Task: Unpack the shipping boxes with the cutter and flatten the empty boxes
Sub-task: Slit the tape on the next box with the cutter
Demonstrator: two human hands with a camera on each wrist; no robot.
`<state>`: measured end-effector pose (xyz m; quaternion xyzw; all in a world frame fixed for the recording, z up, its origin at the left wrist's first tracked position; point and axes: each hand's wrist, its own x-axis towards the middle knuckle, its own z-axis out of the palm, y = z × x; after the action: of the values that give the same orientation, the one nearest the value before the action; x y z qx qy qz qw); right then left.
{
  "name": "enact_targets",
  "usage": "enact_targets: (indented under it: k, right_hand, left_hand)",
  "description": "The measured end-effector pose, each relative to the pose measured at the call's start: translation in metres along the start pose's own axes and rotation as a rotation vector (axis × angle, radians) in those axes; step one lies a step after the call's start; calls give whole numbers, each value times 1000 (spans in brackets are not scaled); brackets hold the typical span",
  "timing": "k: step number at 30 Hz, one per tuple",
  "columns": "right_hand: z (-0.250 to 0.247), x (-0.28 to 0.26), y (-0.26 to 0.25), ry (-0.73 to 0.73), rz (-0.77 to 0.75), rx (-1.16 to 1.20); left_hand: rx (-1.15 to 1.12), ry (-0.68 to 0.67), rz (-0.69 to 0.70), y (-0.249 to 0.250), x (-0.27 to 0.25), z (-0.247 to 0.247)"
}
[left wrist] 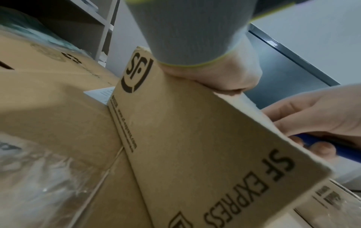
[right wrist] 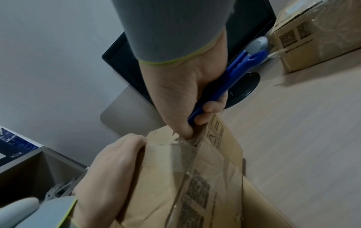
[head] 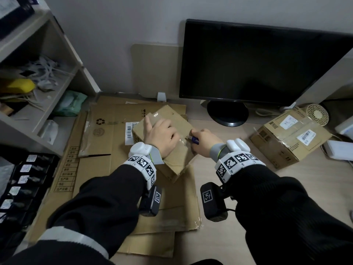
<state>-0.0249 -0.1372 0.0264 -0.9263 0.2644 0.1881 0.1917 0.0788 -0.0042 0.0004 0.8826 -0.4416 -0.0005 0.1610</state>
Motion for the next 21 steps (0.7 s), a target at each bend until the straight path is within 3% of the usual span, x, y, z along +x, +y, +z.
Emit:
enact_targets:
  k: [4,7,10,15,19,21]
  right_hand:
    - [4,-2,3,8,15,25]
    - [4,-4,1,41,26,33]
    - [8,-6,4,115,89,66]
    - [-1,-9,1,153,121,154]
    - [-22,-12,2,266,114,338]
    - [-29,-14,6,260,125,453]
  left_hand:
    - [-184,290,44,-6,-4,3]
    - [-254,373,104,-4,-6,-2]
    - [-323,354,115,-9,-4,-17]
    - [-304,148,-6,-48,-32,-54]
    - [-18,-322,-340,-80,-63,-63]
    - [17,-428,-429,-85,-75,-60]
